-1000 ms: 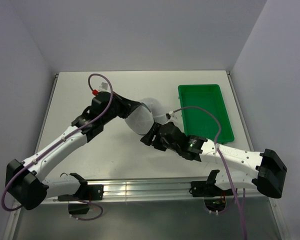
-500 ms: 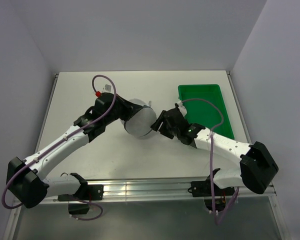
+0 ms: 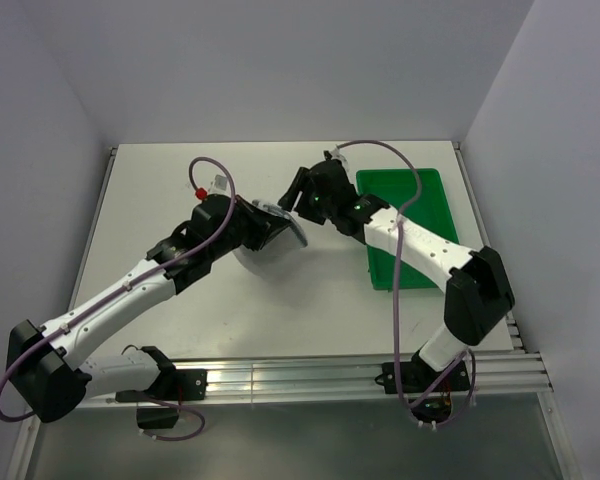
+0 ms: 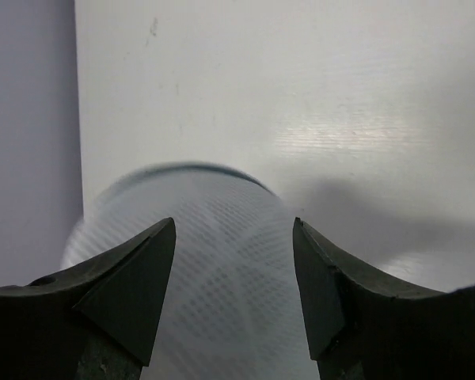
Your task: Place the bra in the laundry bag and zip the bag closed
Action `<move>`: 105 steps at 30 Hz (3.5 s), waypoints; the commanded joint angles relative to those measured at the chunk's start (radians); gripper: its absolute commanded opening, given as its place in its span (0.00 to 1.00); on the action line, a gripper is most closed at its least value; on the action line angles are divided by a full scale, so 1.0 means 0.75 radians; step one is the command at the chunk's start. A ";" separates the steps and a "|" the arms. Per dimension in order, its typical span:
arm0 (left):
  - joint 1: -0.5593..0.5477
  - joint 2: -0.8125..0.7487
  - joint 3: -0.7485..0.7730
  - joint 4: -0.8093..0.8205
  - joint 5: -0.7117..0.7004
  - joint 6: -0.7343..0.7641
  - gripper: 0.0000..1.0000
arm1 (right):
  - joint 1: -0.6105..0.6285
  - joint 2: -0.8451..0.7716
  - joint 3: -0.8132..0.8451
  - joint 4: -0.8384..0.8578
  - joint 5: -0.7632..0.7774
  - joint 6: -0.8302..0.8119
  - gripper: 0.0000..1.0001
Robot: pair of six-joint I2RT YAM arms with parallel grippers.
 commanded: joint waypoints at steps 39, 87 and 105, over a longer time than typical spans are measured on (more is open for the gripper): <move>-0.177 -0.227 -0.420 0.293 -0.061 0.214 0.00 | 0.040 -0.530 -0.262 -0.290 -0.279 0.175 0.66; -0.625 -0.168 -0.369 0.307 -0.464 0.351 0.00 | 0.014 -0.682 -0.614 -0.310 -0.385 0.795 0.66; -0.631 -0.149 -0.366 0.277 -0.425 0.388 0.00 | -0.076 -0.614 -0.524 -0.261 -0.414 0.793 0.00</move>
